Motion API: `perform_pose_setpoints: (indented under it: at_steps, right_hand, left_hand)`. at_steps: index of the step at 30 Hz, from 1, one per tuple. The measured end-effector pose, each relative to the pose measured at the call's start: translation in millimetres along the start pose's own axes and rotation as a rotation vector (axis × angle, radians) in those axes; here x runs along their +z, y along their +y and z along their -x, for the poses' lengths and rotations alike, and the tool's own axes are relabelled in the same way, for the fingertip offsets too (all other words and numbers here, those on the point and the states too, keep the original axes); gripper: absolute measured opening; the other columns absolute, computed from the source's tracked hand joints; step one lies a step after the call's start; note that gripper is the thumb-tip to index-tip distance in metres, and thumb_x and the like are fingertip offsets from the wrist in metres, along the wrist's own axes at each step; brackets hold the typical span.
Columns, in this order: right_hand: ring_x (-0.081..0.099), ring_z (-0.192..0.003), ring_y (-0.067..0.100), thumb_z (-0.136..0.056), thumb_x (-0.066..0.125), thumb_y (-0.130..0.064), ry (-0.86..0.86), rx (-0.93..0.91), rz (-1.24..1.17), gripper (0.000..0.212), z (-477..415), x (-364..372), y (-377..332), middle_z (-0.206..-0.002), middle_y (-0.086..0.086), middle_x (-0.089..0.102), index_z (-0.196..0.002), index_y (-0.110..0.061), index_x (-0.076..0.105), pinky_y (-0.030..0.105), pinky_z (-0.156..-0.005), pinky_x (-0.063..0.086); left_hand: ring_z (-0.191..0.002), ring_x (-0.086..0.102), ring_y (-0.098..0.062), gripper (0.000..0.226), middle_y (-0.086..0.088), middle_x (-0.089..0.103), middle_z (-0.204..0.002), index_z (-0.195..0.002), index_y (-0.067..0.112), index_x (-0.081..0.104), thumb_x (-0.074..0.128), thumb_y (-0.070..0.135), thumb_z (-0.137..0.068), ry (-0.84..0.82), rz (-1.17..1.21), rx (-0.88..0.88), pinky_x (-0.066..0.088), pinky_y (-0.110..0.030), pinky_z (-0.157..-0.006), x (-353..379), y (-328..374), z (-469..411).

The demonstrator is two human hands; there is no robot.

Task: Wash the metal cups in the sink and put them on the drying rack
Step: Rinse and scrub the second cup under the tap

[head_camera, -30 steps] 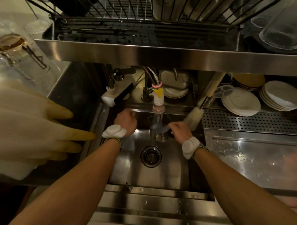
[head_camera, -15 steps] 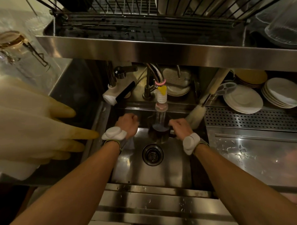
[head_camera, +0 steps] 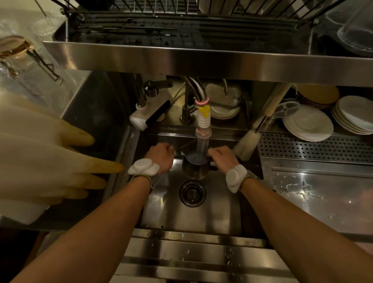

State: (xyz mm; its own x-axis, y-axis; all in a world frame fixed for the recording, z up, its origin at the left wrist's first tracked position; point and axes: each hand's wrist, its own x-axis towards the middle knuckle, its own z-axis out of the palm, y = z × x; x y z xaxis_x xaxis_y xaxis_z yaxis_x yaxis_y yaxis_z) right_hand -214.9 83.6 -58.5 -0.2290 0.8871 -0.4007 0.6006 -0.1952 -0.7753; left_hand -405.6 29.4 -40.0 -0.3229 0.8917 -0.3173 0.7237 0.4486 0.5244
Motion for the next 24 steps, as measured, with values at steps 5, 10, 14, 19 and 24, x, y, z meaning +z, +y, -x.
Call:
perform_pose_setpoints:
  at_steps: [5, 10, 14, 19, 24]
  right_hand:
    - [0.046, -0.063, 0.018, -0.092, 0.049, -0.028, -0.012, -0.041, 0.011, 0.037, 0.2, 4.4, -5.4, -0.064, 0.005, 0.053, -0.058, -0.015, 0.053, 0.032, -0.066, 0.037]
    - [0.046, -0.06, 0.017, -0.092, 0.05, -0.028, 0.005, -0.026, 0.032, 0.04, -2.1, -0.1, 1.2, -0.058, 0.002, 0.051, -0.053, -0.018, 0.052, 0.034, -0.066, 0.038]
    - [0.047, -0.061, 0.016, -0.093, 0.049, -0.028, -0.027, -0.037, 0.046, 0.037, 1.5, 5.1, -2.2, -0.062, 0.002, 0.052, -0.057, -0.017, 0.054, 0.035, -0.066, 0.04]
    - [0.054, -0.071, 0.018, -0.089, 0.058, -0.04, -0.151, 0.022, 0.19, 0.031, 5.5, -8.2, -2.1, -0.072, 0.003, 0.058, -0.071, -0.014, 0.064, 0.034, -0.071, 0.044]
    - [0.055, -0.085, 0.017, -0.088, 0.061, -0.027, -0.091, -0.08, 0.4, 0.018, 4.7, -26.1, -8.8, -0.083, 0.0, 0.062, -0.086, -0.014, 0.074, 0.027, -0.07, 0.042]
  left_hand:
    - [-0.113, 0.056, -0.042, 0.033, -0.021, 0.063, -0.118, -0.111, 0.009, 0.064, 0.039, 0.027, -0.1, -0.01, -0.024, 0.01, 0.045, -0.038, -0.089, -0.5, -0.4, 2.1]
    - [-0.112, 0.056, -0.042, 0.034, -0.021, 0.063, -0.118, -0.11, 0.007, 0.063, 0.038, 0.028, -0.1, -0.015, -0.018, 0.015, 0.044, -0.038, -0.086, 0.8, -3.5, 3.0]
    - [-0.112, 0.056, -0.042, 0.034, -0.021, 0.063, -0.118, -0.111, 0.008, 0.063, 0.037, 0.028, -0.1, -0.03, -0.015, 0.0, 0.044, -0.039, -0.088, 2.1, -3.9, 4.2]
    - [-0.115, 0.055, -0.042, 0.036, -0.02, 0.062, -0.123, -0.116, 0.011, 0.063, 0.038, 0.032, -0.1, -0.07, -0.041, -0.002, 0.045, -0.042, -0.093, 2.8, 0.2, 7.2]
    - [-0.115, 0.057, -0.04, 0.038, -0.019, 0.062, -0.123, -0.115, 0.011, 0.065, 0.042, 0.035, -0.097, -0.134, -0.051, -0.011, 0.047, -0.04, -0.096, -0.8, 10.2, 8.8]
